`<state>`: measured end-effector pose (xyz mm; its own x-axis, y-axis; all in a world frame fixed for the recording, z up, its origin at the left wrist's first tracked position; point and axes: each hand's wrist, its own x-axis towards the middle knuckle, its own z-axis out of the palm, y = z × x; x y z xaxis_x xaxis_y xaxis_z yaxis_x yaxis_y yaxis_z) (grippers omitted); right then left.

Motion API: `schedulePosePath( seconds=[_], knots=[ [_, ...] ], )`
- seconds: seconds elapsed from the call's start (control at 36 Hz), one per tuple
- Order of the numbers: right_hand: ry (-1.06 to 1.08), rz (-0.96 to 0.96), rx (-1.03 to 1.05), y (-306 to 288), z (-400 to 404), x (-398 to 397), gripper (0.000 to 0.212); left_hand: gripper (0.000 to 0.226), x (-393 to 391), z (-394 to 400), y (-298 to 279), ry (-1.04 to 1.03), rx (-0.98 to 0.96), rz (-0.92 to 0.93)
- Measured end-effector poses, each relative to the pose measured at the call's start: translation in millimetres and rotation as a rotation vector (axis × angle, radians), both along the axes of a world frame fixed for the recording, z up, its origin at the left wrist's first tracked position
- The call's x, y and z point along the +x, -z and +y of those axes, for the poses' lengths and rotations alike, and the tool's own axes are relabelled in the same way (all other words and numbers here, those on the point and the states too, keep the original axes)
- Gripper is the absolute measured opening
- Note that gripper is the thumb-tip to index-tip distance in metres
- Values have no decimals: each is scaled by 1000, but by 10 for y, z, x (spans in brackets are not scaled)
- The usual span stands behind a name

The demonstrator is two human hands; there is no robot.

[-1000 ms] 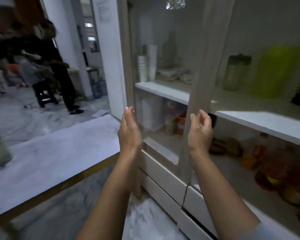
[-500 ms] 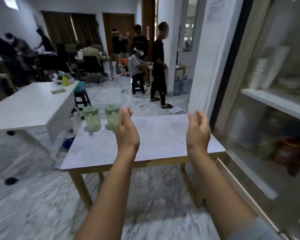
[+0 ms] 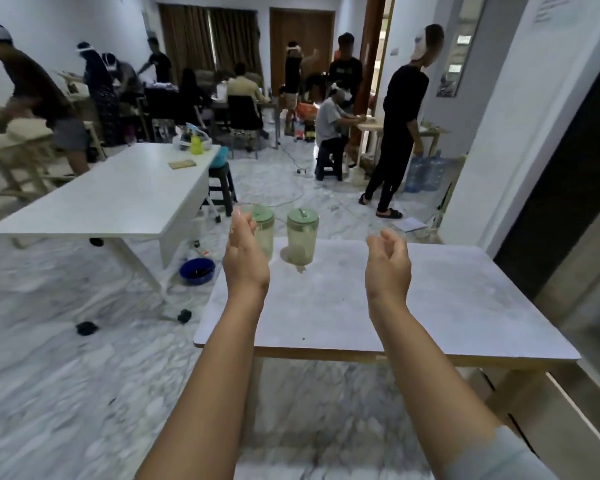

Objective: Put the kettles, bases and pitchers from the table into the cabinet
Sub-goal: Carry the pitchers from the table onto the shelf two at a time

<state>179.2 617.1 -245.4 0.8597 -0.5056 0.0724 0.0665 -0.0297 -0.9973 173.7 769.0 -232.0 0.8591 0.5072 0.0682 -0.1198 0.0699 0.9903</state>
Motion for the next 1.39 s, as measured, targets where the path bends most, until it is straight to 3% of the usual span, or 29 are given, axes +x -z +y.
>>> schedulePosePath(
  seconds=[0.39,0.67,0.92,1.19,1.39],
  knots=[
    [-60,172,-3,523,432,1049,37,63,928,508,587,-48,-35,210],
    [-127,258,-49,987,507,2443,43,41,2234,542,970,-58,86,372],
    [-206,427,-119,1342,523,3505,55,59,3349,486,1374,-63,129,531],
    [-348,688,-241,1673,555,3951,49,74,3868,558,1743,-57,166,770],
    [-334,686,-205,1693,550,4069,37,59,3999,566,1819,-41,279,778]
  ],
)
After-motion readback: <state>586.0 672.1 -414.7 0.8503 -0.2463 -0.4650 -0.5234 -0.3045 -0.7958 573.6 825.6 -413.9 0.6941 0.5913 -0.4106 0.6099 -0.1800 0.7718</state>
